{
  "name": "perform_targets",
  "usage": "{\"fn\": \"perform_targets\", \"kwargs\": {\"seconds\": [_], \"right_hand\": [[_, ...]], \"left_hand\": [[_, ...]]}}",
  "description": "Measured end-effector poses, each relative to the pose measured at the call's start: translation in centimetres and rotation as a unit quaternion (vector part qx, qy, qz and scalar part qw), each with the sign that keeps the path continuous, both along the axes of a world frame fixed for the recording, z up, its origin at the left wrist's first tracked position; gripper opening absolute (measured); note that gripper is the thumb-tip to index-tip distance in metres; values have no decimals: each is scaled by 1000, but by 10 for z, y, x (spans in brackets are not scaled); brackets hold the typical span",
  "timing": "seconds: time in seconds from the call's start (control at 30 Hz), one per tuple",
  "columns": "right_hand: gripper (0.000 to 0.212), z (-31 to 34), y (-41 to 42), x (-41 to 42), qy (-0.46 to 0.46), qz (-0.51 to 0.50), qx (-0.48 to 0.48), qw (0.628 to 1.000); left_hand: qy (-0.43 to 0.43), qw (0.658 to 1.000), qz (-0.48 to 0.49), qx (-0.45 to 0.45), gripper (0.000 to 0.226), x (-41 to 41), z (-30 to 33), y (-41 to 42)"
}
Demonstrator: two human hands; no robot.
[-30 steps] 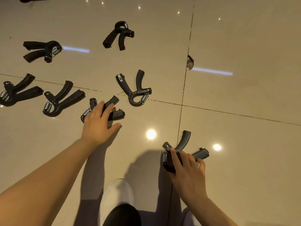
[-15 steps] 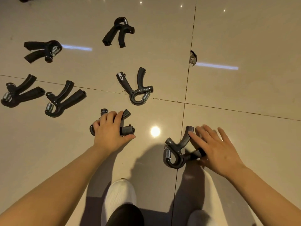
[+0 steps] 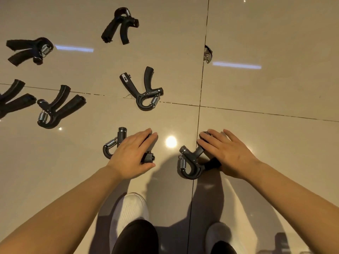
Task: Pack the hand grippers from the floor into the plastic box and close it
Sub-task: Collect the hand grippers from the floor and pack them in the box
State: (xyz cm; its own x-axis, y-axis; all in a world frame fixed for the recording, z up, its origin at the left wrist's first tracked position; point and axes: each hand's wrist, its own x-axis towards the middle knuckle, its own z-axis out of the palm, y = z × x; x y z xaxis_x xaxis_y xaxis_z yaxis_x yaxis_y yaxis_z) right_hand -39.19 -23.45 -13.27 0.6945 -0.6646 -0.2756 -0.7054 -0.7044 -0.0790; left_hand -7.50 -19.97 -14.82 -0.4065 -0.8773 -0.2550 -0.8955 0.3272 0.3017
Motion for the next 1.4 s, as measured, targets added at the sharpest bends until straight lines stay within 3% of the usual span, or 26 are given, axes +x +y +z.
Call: {"fn": "perform_targets", "kwargs": {"seconds": [0.17, 0.4, 0.53, 0.67, 0.87, 1.1, 1.3, 1.4], "right_hand": [[95, 5, 7, -14, 25, 21, -26, 999], [85, 26, 42, -38, 72, 52, -12, 996], [73, 75, 67, -48, 76, 44, -65, 994], [65, 117, 112, -72, 131, 52, -154, 978], [81, 181, 209, -116, 139, -7, -222, 965], [102, 279, 333, -165, 159, -85, -247, 952], [103, 353, 430, -213, 155, -129, -256, 946], [106, 361, 467, -231, 204, -153, -220, 942]], "left_hand": [[6, 1000, -11, 8, 73, -16, 11, 13], [58, 992, 20, -109, 65, -40, 38, 60], [124, 983, 66, -118, 63, -68, 64, 84], [131, 979, 32, -152, 60, -99, 92, 118], [127, 975, -35, -178, 70, -138, 147, 190], [117, 965, -65, -227, 75, -180, 270, 285], [44, 939, -180, -290, 83, -229, 365, 349], [29, 929, -193, -315, 82, -238, 384, 370]]}}
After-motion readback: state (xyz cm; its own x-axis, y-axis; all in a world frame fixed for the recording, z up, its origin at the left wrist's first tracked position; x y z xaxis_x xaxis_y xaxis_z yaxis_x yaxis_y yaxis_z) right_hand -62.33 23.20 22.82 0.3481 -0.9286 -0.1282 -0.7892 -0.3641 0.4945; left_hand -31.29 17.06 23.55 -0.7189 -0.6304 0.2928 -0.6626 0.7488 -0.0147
